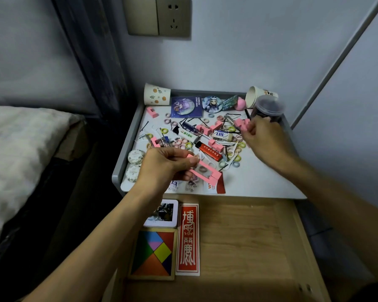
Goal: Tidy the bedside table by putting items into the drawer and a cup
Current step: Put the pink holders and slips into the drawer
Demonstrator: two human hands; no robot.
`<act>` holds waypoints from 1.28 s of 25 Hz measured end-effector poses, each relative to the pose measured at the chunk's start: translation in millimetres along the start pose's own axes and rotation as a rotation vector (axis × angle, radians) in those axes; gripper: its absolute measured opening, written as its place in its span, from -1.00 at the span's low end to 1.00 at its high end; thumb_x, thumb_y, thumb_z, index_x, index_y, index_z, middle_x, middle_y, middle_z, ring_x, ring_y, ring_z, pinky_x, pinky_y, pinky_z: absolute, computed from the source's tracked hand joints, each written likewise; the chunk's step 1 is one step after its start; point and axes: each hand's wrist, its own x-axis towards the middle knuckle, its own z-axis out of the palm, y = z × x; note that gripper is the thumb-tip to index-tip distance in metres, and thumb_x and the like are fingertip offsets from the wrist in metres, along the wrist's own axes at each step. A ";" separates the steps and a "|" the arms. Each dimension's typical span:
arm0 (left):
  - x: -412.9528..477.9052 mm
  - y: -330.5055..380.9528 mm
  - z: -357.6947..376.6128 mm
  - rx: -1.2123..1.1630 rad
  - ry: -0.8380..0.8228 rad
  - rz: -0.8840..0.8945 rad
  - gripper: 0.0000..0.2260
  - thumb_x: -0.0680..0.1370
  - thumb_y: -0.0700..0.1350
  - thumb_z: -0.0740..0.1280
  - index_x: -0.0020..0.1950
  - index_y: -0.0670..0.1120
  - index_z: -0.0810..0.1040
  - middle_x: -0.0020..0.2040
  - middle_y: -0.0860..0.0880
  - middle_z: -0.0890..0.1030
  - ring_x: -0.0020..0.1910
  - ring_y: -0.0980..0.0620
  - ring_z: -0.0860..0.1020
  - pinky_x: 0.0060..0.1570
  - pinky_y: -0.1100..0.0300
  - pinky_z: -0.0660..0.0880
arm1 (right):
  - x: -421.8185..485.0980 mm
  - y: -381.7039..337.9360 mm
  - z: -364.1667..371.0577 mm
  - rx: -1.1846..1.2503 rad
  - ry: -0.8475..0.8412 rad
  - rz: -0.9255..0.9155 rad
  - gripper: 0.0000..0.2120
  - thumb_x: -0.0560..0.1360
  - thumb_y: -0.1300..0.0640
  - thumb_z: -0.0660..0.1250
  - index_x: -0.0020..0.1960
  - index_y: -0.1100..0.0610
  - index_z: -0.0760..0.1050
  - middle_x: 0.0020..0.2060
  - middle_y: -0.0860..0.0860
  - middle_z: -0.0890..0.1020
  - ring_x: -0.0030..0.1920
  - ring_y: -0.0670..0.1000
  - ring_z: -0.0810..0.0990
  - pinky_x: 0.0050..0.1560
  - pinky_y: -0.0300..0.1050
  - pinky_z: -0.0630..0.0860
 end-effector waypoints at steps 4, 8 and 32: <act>-3.8 -0.8 5.8 -0.031 -0.081 -0.057 -0.88 0.48 -0.31 0.41 0.00 -0.29 0.64 -0.20 -0.21 0.70 -0.42 0.04 0.57 -0.35 0.29 0.57 | -66.8 -14.4 -5.0 0.532 -0.101 -0.135 -0.85 0.50 0.08 0.40 0.04 0.08 0.64 -0.20 -0.08 0.69 -0.29 -0.18 0.62 -0.37 -0.34 0.50; -7.5 -7.7 14.8 -0.094 -0.087 -0.124 -0.80 0.47 -0.31 0.43 0.08 -0.25 0.65 -0.14 -0.25 0.70 -0.44 0.05 0.57 -0.36 0.30 0.57 | -86.3 -20.2 17.6 0.682 -0.042 -0.146 -0.75 0.48 0.17 0.43 0.16 0.09 0.65 -0.02 -0.05 0.70 -0.05 -0.19 0.65 -0.15 -0.24 0.60; -10.1 -10.9 11.7 -0.108 -0.086 -0.082 -0.85 0.50 -0.27 0.38 0.03 -0.25 0.66 -0.19 -0.19 0.69 -0.43 0.05 0.57 -0.37 0.31 0.57 | -94.4 -25.7 11.0 0.738 -0.257 -0.284 -0.56 0.48 0.20 0.43 0.33 0.01 0.51 0.00 -0.10 0.65 0.03 -0.12 0.63 0.02 -0.07 0.62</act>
